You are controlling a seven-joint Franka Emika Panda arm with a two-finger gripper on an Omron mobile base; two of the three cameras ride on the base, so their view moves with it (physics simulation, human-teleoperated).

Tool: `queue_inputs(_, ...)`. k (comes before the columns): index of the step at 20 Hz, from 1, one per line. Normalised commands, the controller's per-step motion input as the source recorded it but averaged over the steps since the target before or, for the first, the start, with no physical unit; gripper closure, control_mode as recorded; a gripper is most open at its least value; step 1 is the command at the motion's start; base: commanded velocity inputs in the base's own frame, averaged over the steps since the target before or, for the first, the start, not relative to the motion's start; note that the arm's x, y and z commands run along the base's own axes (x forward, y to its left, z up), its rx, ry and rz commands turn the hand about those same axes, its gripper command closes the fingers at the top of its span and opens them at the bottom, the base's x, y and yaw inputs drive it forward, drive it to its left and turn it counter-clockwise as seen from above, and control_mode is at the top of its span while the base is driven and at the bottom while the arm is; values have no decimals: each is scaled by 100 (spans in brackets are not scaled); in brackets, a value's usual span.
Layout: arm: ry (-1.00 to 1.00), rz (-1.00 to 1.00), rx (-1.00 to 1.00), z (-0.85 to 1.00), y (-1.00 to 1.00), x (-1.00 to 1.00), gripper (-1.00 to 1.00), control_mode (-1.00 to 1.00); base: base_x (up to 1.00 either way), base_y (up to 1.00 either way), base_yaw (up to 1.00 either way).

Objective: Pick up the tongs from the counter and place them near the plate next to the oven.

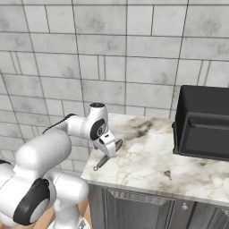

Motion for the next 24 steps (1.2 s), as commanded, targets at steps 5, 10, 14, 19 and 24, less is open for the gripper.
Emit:
queue_inputs(5, 0, -8, 0, -27, 0, 0, -100, -100, 0, 0, 0)
queue_inputs(10, 0, -7, 0, -26, 0, 6, -100, -100, 0, 0, 0)
queue_inputs(14, 0, -4, 0, -19, 0, 11, -100, -100, 0, 0, 0)
queue_inputs(19, 0, -1, 0, -20, 0, 15, -100, -100, 0, 0, 0)
queue_inputs(24, 0, 0, 0, -22, 0, 12, -100, -100, 0, 0, 0)
